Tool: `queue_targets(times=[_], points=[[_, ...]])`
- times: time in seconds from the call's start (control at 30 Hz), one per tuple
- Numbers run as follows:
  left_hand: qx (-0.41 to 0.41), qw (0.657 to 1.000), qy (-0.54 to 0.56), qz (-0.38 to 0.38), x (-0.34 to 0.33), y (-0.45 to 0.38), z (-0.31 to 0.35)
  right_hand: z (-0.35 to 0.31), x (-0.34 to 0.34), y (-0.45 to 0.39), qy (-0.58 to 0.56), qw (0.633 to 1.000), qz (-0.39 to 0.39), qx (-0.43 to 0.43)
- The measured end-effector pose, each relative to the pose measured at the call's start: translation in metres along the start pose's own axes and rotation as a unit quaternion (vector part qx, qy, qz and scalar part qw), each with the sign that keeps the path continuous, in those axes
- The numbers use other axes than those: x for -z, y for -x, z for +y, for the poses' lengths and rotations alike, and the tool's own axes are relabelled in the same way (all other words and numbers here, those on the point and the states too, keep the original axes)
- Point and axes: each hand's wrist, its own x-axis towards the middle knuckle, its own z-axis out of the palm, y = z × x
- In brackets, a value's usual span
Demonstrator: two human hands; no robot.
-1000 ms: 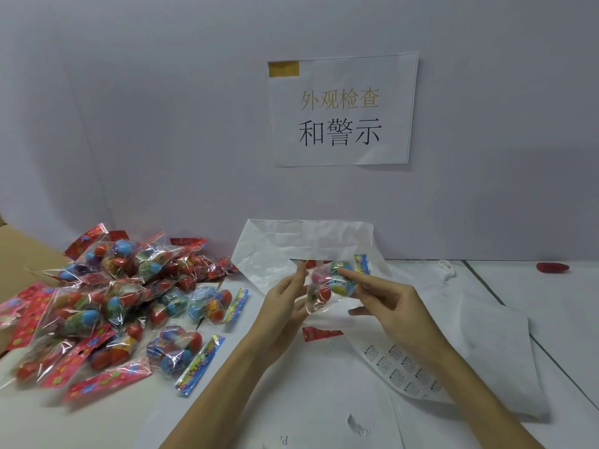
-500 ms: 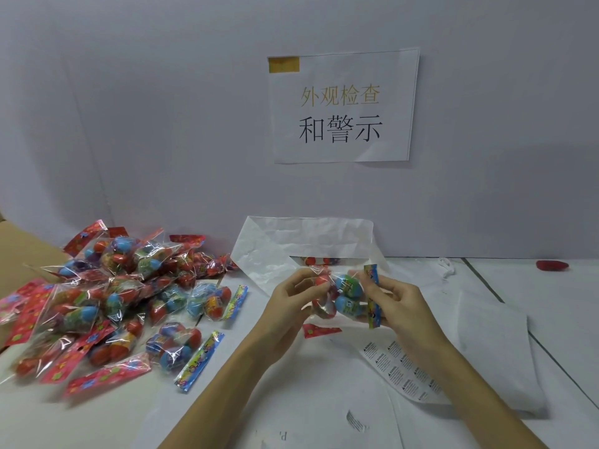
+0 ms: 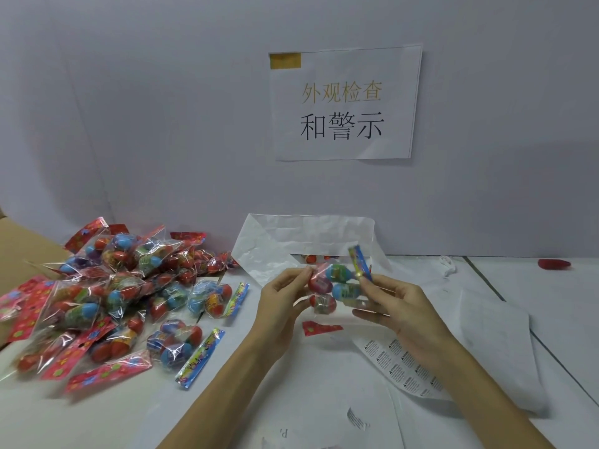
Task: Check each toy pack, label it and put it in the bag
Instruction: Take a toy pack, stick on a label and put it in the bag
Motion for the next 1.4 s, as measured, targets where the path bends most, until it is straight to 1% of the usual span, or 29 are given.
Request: queue_targets(times=[0.07, 0.17, 0.27, 0.33, 0.4, 0.53, 0.6, 0.7, 0.77, 0.9, 1.1, 1.13, 1.17, 1.23, 1.27, 1.3, 1.33, 1.37, 1.4], points=[[-0.002, 1.0, 0.01, 0.012, 0.005, -0.002, 0.002, 0.0, 0.002, 0.0, 0.018, 1.0, -0.015, 0.0], [0.008, 1.0, -0.001, 0.0, 0.008, -0.006, 0.004, 0.001, 0.002, -0.002, 0.017, 1.0, 0.013, -0.003], [0.034, 0.997, -0.055, -0.039, 0.004, -0.004, 0.002, 0.003, 0.003, -0.004, 0.007, 0.999, 0.03, -0.014], [0.034, 0.994, -0.082, -0.068, 0.001, -0.002, -0.001, 0.003, 0.004, -0.004, -0.006, 0.999, 0.037, -0.019], [0.03, 0.995, -0.078, -0.059, -0.001, 0.0, -0.003, 0.002, 0.004, -0.004, -0.007, 0.999, 0.041, -0.02], [0.016, 0.995, -0.096, -0.013, 0.002, -0.003, -0.006, 0.002, 0.0, -0.004, 0.023, 0.999, 0.047, -0.012], [0.009, 0.996, -0.085, 0.006, 0.004, -0.003, -0.006, -0.001, -0.003, -0.001, 0.025, 0.999, 0.021, -0.017], [-0.002, 0.997, -0.07, 0.031, 0.006, -0.003, -0.005, -0.003, -0.007, 0.004, 0.017, 0.996, -0.067, -0.053], [0.0, 0.997, -0.064, 0.035, 0.006, -0.003, -0.005, -0.001, -0.009, 0.007, 0.021, 0.994, -0.088, -0.055], [-0.001, 0.999, -0.041, 0.015, 0.002, -0.003, -0.003, 0.001, -0.01, 0.007, -0.003, 0.997, -0.06, -0.04], [-0.007, 0.999, -0.048, 0.011, 0.002, -0.002, -0.003, 0.004, -0.006, 0.002, 0.002, 1.0, -0.019, -0.024], [-0.012, 0.998, -0.062, 0.014, 0.001, -0.001, -0.004, 0.004, -0.006, 0.001, 0.0, 1.0, -0.007, -0.019], [-0.033, 0.994, -0.103, 0.026, 0.001, -0.002, -0.006, 0.003, -0.007, 0.001, 0.003, 1.0, 0.008, -0.012], [-0.112, 0.964, -0.233, 0.06, 0.001, -0.002, -0.009, 0.003, -0.007, 0.001, 0.013, 0.999, 0.037, 0.01], [-0.137, 0.952, -0.269, 0.049, 0.0, -0.002, -0.012, 0.002, -0.007, 0.001, 0.018, 0.999, 0.039, 0.025], [-0.134, 0.954, -0.266, 0.013, -0.002, -0.002, -0.013, 0.002, -0.007, 0.002, 0.029, 0.998, 0.026, 0.042], [-0.103, 0.966, -0.234, -0.032, -0.005, 0.001, -0.011, 0.001, -0.009, 0.003, 0.045, 0.997, 0.0, 0.061], [-0.056, 0.978, -0.19, -0.071, -0.008, 0.002, -0.01, 0.001, -0.01, 0.005, 0.063, 0.994, -0.028, 0.08], [-0.018, 0.983, -0.153, -0.099, -0.01, 0.004, -0.009, 0.001, -0.012, 0.006, 0.083, 0.99, -0.049, 0.099]])
